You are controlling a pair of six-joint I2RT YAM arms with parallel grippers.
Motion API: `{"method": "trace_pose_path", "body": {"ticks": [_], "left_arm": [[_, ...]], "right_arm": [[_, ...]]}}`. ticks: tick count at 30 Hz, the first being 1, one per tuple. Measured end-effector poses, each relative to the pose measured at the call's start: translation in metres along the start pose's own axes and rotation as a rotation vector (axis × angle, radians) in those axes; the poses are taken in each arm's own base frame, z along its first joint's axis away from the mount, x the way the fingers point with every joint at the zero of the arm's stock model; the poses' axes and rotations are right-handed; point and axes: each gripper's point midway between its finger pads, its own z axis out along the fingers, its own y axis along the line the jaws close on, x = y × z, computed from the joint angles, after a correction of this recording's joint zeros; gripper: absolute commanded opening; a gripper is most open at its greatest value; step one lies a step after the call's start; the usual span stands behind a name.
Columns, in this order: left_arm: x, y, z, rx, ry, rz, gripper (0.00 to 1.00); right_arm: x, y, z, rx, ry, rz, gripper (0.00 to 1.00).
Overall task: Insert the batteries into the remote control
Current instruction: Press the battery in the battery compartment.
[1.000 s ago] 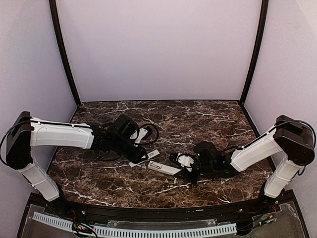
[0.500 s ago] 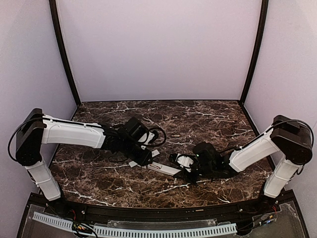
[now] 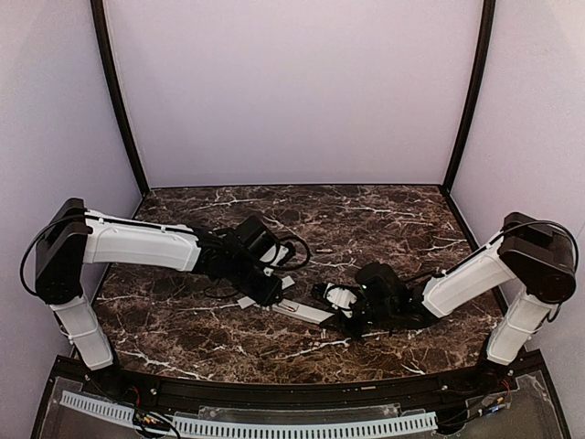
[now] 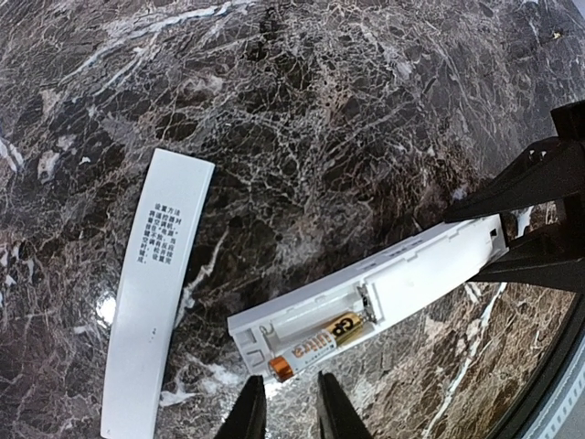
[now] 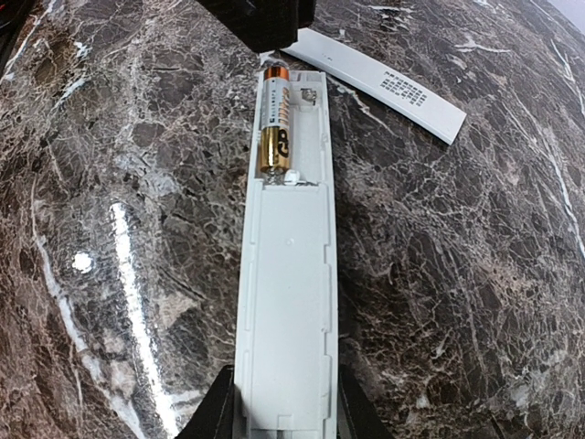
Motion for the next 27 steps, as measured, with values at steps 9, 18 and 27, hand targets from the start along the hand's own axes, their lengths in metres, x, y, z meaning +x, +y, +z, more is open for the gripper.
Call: {"method": "trace_pose_path", "body": {"ticks": [9,18,27], "left_arm": [[0.003,0.002,0.006,-0.008,0.024,0.004,0.16],[0.005,0.002,0.010,-0.013,0.035,0.016,0.12],[0.009,0.004,0.014,-0.018,0.051,0.019,0.08]], "right_arm": [[-0.001,0.000,0.001,-0.001,0.000,-0.001,0.00],[-0.002,0.000,0.002,-0.001,0.000,-0.001,0.00],[-0.002,0.000,0.003,-0.002,0.000,-0.002,0.00]]}}
